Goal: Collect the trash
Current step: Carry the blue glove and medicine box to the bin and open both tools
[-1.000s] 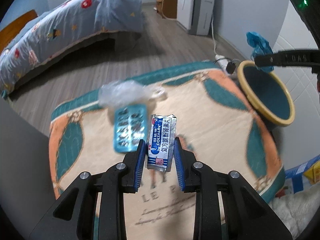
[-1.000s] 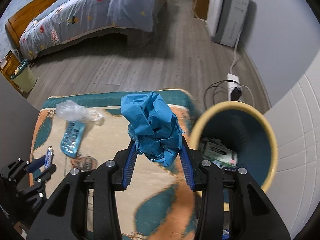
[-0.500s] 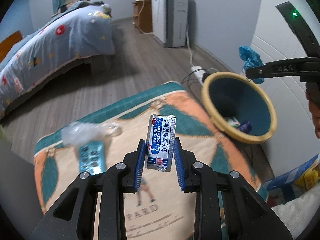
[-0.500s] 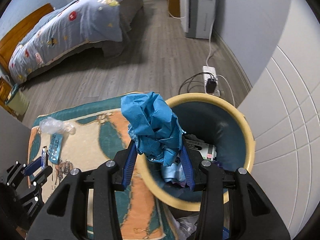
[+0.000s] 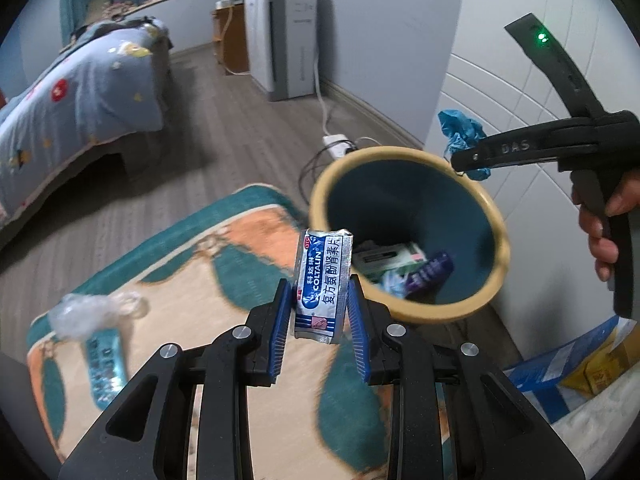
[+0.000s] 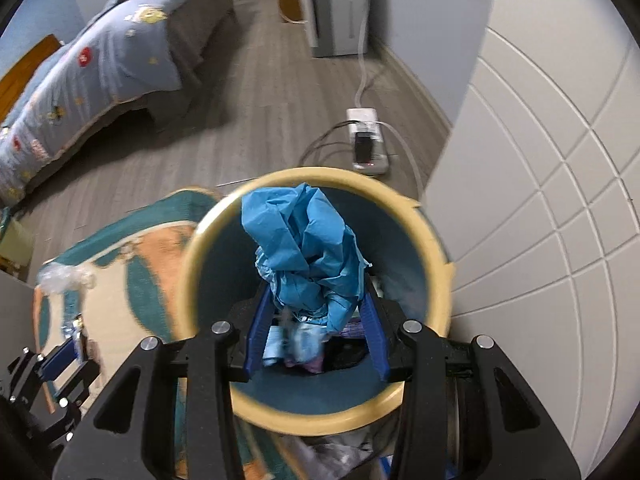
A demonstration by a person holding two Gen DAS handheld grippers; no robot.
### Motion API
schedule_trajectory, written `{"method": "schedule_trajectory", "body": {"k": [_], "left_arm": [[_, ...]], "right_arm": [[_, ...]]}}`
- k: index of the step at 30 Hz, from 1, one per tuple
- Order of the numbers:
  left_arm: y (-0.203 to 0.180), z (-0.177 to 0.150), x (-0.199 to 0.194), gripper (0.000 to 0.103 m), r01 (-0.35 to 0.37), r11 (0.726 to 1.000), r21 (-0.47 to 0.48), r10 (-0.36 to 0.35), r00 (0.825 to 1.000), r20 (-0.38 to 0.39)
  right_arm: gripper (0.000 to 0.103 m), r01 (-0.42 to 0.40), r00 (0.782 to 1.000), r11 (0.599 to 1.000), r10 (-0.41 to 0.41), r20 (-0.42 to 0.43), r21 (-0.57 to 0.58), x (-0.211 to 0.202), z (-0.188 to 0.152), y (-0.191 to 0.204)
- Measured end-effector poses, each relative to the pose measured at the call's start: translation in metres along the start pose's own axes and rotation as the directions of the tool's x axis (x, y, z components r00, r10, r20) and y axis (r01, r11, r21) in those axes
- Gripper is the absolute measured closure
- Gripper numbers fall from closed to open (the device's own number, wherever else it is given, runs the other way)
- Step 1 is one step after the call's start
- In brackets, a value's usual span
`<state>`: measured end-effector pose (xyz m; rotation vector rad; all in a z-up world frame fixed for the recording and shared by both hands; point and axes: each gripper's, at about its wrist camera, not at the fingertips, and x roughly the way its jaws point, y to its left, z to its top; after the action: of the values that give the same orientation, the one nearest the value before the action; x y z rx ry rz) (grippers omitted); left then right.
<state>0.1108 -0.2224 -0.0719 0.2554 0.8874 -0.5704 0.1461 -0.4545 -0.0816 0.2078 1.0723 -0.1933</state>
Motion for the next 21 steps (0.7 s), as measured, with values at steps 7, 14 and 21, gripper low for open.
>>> {"method": "schedule_trajectory", "body": {"k": [7, 14, 21], "left_arm": [[-0.034, 0.011, 0.027, 0.073, 0.052, 0.997, 0.051, -0.051, 0.998, -0.029], [-0.061, 0.013, 0.058, 0.073, 0.087, 0.992, 0.096, -0.08, 0.994, -0.08], [-0.076, 0.013, 0.079, 0.073, 0.101, 0.988, 0.117, -0.087, 0.989, -0.123]], "right_arm": [[0.062, 0.019, 0.996, 0.998, -0.014, -0.094, 0.052, 0.029, -0.008, -0.035], [0.062, 0.025, 0.988, 0.998, -0.016, -0.152, 0.062, 0.045, -0.015, -0.045], [0.062, 0.032, 0.982, 0.999, -0.025, -0.188, 0.038, 0.055, -0.016, -0.044]]}}
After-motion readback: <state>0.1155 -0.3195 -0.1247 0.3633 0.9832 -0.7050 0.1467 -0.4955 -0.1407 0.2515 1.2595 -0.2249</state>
